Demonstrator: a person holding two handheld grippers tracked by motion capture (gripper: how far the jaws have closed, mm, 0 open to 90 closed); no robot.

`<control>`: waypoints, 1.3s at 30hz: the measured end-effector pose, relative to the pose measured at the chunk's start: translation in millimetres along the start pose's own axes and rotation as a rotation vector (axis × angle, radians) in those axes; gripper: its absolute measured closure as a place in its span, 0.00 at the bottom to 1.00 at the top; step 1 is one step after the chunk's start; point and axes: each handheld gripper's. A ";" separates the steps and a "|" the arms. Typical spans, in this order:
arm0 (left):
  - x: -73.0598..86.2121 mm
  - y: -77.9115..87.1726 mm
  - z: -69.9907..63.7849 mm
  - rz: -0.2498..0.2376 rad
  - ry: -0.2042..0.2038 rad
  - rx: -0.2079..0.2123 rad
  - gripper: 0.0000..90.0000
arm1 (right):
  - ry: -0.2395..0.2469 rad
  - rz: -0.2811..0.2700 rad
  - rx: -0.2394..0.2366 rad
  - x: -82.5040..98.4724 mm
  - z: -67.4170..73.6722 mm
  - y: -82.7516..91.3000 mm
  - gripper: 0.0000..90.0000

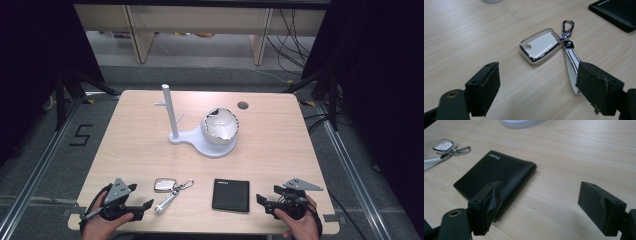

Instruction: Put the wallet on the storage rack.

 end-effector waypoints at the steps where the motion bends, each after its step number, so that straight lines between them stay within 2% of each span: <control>1: -0.3 -0.9 -1.8 -0.016 0.008 -0.001 0.21 | -0.002 0.001 -0.002 0.0 0.0 -0.1 0.23; 3: -1.2 -1.2 -3.3 -0.020 0.001 0.004 0.24 | -0.008 -0.001 -0.013 0.7 0.2 -0.8 0.24; 4: -1.8 -0.9 -3.2 -0.008 -0.018 0.005 0.25 | -0.016 0.001 -0.015 0.8 0.8 -0.7 0.24; 5: -2.1 -2.2 -4.7 -0.018 -0.007 0.015 0.27 | -0.012 -0.004 -0.011 0.5 1.0 -0.4 0.25; 6: -2.9 -2.1 -4.7 -0.003 -0.028 0.028 0.29 | -0.010 -0.004 -0.013 0.3 1.0 -0.5 0.25; 7: -3.7 -3.2 -6.2 -0.007 -0.023 0.027 0.29 | -0.047 0.008 -0.024 1.3 4.0 -1.3 0.26; 10: -6.0 -6.2 -9.2 -0.026 -0.022 0.057 0.35 | -0.058 0.010 -0.035 1.2 4.1 -3.0 0.27; 11: -6.8 -6.2 -9.4 -0.017 -0.034 0.064 0.36 | -0.044 0.002 -0.063 0.7 2.2 -2.6 0.27; 12: -9.0 -8.2 -11.3 -0.020 -0.036 0.071 0.38 | -0.037 -0.003 -0.059 0.6 0.8 -2.0 0.27; 14: -12.9 -10.9 -14.1 -0.015 -0.065 0.081 0.46 | -0.043 0.003 -0.060 0.5 0.7 -1.3 0.28; 16: -18.1 -15.0 -18.4 0.005 -0.082 0.089 0.53 | -0.075 0.009 -0.077 0.5 3.9 -1.5 0.28; 17: -20.2 -18.8 -22.2 -0.016 -0.076 0.097 0.56 | -0.075 0.008 -0.076 0.5 4.3 -2.2 0.28; 18: -22.9 -20.2 -24.1 -0.004 -0.096 0.106 0.61 | -0.064 0.014 -0.069 0.2 4.1 -1.5 0.28; 19: -25.1 -22.2 -25.6 -0.002 -0.102 0.117 0.66 | -0.078 0.025 -0.080 0.2 5.0 -1.3 0.29; 21: -31.1 -30.4 -32.2 0.001 -0.122 0.132 0.74 | -0.089 0.007 -0.103 0.3 5.3 -3.2 0.29; 22: -34.0 -34.5 -34.5 0.009 -0.141 0.137 0.77 | -0.049 -0.002 -0.100 -0.2 1.9 -4.4 0.29; 23: -36.9 -39.6 -37.5 0.001 -0.145 0.148 0.79 | -0.058 -0.001 -0.095 0.0 2.9 -4.7 0.29; 25: -43.9 -48.2 -42.0 0.019 -0.183 0.172 0.86 | -0.066 0.000 -0.113 0.1 3.9 -5.5 0.30; 26: -46.8 -53.0 -45.8 0.016 -0.191 0.185 0.88 | -0.087 -0.001 -0.114 0.2 6.1 -5.2 0.30; 27: -50.1 -57.3 -48.9 0.028 -0.208 0.199 0.90 | -0.058 -0.005 -0.098 -0.2 4.5 -5.4 0.30; 28: -53.3 -61.9 -52.1 0.035 -0.225 0.198 0.93 | -0.101 0.005 -0.121 0.2 7.5 -5.9 0.31; 29: -55.9 -66.9 -55.9 0.038 -0.234 0.217 0.94 | -0.103 0.023 -0.124 -0.2 7.8 -5.4 0.31; 31: -60.4 -76.9 -61.8 0.051 -0.249 0.233 0.96 | -0.103 0.020 -0.119 -0.1 8.2 -6.3 0.32; 32: -62.7 -83.6 -64.8 0.062 -0.252 0.239 0.97 | -0.074 0.009 -0.129 -0.3 5.8 -8.4 0.32; 33: -64.1 -87.4 -66.4 0.069 -0.254 0.247 0.98 | -0.072 0.013 -0.128 -0.2 6.8 -8.9 0.32; 34: -65.7 -92.6 -68.4 0.071 -0.255 0.253 0.98 | -0.080 0.005 -0.138 0.3 7.6 -10.3 0.32; 35: -67.2 -95.6 -69.2 0.087 -0.264 0.249 0.99 | -0.102 0.023 -0.136 0.4 9.7 -10.0 0.33; 36: -68.8 -102.1 -71.1 0.098 -0.266 0.254 0.99 | -0.074 0.016 -0.126 0.1 8.7 -10.3 0.33; 37: -70.7 -105.8 -71.3 0.114 -0.284 0.252 0.99 | -0.114 0.034 -0.159 0.3 12.2 -10.7 0.34; 38: -70.7 -105.8 -71.3 0.114 -0.284 0.252 0.99 | -0.100 0.030 -0.152 0.1 12.5 -11.6 0.34; 39: -73.2 -114.0 -72.5 0.126 -0.280 0.249 0.99 | -0.085 0.025 -0.170 0.2 11.9 -14.4 0.34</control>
Point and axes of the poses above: each handheld gripper's, and its own axes: y roughly backward along the jaws, x roughly out of its underside, z roughly to its left, and after that the axes turned 6 degrees about x, right-handed
